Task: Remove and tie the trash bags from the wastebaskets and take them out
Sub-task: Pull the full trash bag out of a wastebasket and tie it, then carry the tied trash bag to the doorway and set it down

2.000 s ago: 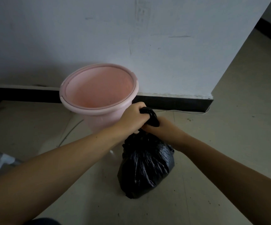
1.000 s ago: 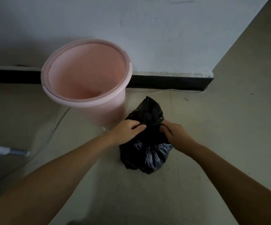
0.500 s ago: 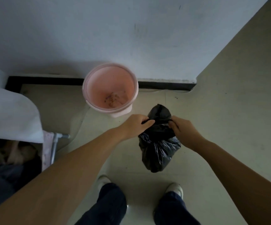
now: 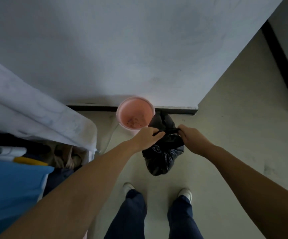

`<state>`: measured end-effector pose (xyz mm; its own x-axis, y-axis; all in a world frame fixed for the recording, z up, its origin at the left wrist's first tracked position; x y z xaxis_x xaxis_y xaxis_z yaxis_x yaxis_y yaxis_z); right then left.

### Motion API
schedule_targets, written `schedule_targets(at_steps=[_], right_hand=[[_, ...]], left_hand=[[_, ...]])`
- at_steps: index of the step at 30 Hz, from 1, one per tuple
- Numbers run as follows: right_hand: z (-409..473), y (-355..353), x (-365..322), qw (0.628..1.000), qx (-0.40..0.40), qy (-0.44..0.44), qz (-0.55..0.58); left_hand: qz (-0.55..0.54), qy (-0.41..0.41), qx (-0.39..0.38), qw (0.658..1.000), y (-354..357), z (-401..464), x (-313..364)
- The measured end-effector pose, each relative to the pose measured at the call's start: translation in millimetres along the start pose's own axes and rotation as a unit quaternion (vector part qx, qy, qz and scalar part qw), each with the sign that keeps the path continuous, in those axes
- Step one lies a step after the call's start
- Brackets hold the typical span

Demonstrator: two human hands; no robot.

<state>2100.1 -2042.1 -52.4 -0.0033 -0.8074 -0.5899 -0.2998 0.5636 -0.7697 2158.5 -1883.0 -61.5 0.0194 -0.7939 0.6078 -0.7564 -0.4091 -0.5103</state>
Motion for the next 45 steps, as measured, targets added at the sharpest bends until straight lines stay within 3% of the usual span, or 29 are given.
schedule_targets(at_steps=[8,14,19,24,30,35,45], right_hand=[[16.2,3.9,-74.4,0.991,-0.075,-0.102,-0.042],[17.9,27.0,-127.7,0.942,-0.196,-0.265,-0.067],[-12.5,59.0,-166.8,0.855,-0.302,-0.407,-0.110],[-70.2,102.4,-210.0,0.769,-0.375,-0.499,-0.139],[-182.5,167.7,-262.5,0.630,-0.451,-0.609,-0.173],[-299.6,221.3,-284.0,0.551,-0.492,-0.650,-0.179],[-579.5,334.9,-276.2,0.376,-0.558,-0.713,-0.197]], left_hand=[[-0.072,-0.074,0.083,0.991,-27.1,-71.3,-43.7],[-0.170,-0.178,0.210,0.946,-3.2,-139.8,-77.0],[-0.311,-0.277,0.304,0.857,64.8,-216.7,-97.7],[-0.342,-0.355,0.383,0.781,134.1,-297.5,-93.2],[-0.404,-0.423,0.477,0.656,245.8,-403.3,-91.2],[-0.438,-0.487,0.502,0.565,350.2,-483.6,-81.1],[-0.492,-0.551,0.504,0.447,601.4,-647.3,-49.3]])
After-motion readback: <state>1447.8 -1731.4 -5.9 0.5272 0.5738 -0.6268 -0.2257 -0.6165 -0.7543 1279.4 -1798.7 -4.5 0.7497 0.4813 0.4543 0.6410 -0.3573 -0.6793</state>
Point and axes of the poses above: each hand's wrist, its own z-axis towards the middle knuckle, its own y-axis out of the palm, x = y × z, the point moved 4 cm from there along z, towards the middle knuckle, and after that the axes turned 13 degrees about -y, right-handed, at the moved point
